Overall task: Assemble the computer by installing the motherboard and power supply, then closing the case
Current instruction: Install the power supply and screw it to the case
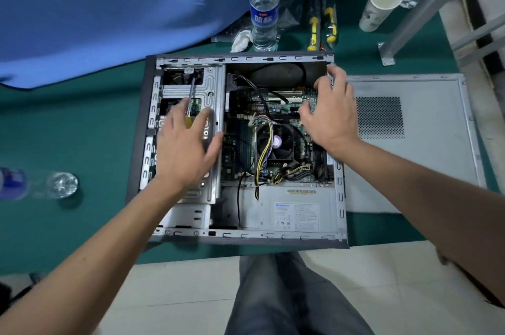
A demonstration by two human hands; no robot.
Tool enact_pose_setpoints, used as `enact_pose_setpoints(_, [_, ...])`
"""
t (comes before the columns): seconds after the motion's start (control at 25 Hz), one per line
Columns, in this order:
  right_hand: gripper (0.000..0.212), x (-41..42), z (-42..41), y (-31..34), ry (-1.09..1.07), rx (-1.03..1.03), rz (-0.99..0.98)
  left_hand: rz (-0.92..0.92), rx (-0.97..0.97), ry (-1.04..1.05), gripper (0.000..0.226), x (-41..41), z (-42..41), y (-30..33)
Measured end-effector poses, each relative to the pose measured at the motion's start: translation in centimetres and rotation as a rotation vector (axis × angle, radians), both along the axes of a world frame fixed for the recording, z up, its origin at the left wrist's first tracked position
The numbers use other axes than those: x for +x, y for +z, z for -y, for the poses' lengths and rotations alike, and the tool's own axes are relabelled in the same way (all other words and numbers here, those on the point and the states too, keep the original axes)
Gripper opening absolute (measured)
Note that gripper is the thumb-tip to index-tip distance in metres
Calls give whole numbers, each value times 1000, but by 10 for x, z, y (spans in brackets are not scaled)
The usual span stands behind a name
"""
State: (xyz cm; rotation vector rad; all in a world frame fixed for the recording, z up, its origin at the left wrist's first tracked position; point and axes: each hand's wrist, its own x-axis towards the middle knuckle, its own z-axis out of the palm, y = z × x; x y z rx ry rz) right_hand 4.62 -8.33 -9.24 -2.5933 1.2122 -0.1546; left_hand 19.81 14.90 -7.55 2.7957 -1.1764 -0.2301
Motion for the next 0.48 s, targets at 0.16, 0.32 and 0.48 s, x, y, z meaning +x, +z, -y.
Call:
enact_pose_setpoints(0.16, [34,2,-1,-1,1,5,15,32,42,17,44,-1,3,-5])
enact_pose_setpoints(0.32, [33,2,-1,-2,-8,-4,10,19,-7,-11,34,11,1,-6])
enact_pose_setpoints(0.48, [33,3,-1,-1,-26,9,6,-118,-96,1,52,21,-6,1])
